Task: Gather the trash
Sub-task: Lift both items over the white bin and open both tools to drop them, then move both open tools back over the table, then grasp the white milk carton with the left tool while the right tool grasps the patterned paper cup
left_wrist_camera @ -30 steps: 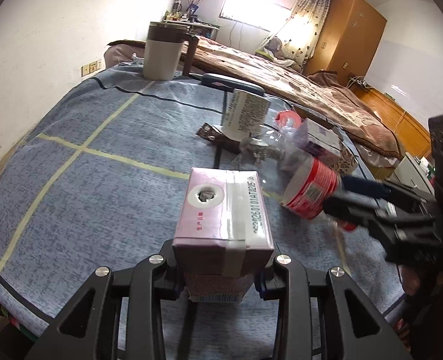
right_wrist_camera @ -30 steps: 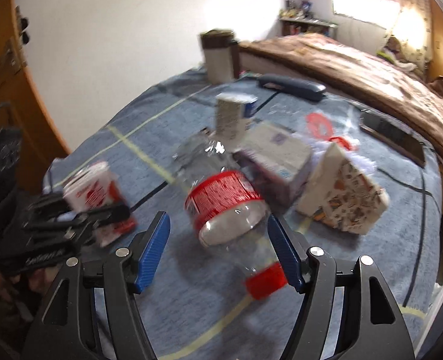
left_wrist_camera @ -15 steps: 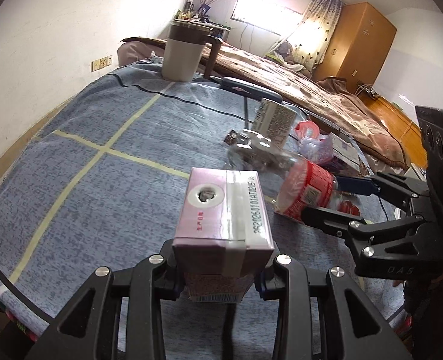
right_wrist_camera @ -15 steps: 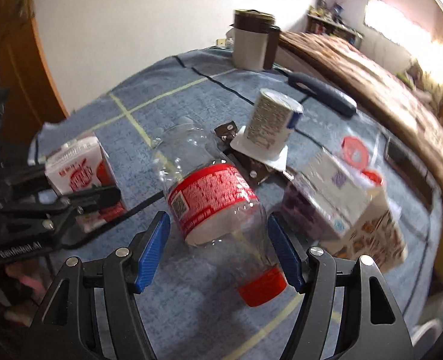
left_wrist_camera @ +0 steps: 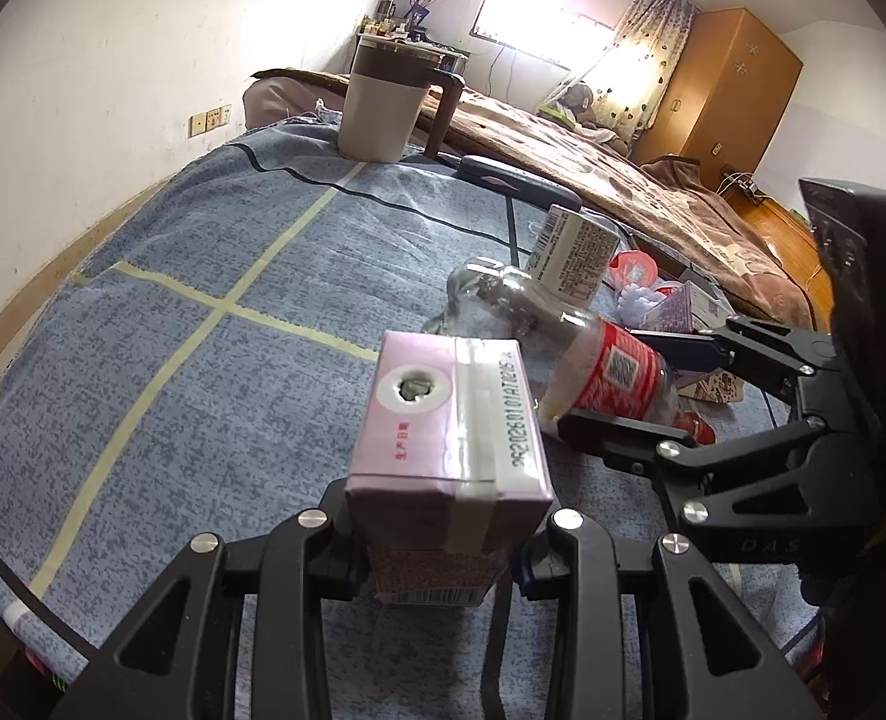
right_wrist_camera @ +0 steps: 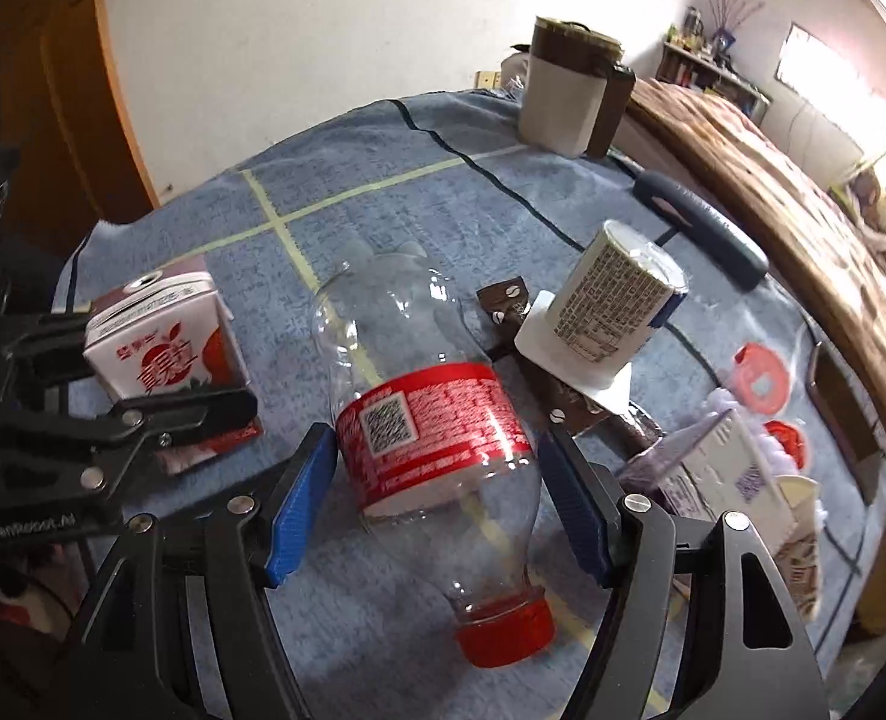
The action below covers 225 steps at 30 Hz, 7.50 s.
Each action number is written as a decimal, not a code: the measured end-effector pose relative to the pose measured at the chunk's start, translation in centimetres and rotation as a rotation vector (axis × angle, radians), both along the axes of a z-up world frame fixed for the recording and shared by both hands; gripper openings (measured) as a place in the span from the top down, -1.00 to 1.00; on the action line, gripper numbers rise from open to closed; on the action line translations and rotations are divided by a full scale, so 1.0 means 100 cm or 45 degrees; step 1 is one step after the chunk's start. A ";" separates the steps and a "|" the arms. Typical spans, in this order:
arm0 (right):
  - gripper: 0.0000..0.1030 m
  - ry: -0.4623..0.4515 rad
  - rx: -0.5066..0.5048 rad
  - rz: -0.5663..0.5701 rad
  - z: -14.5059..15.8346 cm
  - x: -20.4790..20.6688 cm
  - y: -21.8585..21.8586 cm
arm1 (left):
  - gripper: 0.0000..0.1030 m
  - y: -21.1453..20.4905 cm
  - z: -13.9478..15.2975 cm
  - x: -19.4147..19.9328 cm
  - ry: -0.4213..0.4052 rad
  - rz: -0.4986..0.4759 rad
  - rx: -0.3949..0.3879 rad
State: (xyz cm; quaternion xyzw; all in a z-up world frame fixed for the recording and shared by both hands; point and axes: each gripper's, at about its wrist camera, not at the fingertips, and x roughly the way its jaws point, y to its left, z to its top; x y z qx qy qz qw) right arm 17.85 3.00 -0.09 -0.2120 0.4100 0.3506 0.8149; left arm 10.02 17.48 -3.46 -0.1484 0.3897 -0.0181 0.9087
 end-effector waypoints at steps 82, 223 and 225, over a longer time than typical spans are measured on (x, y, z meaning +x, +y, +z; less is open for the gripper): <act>-0.35 -0.189 0.271 -1.303 0.040 -0.111 -0.365 | 0.29 -0.345 0.075 0.012 -0.224 -0.847 0.067; 0.22 -0.043 0.137 -0.573 0.002 0.034 -0.149 | -0.13 -0.108 0.024 0.083 -0.064 -0.271 0.072; 0.28 -0.043 0.121 -0.564 0.000 0.032 -0.147 | -0.13 -0.107 0.023 0.083 -0.061 -0.269 0.072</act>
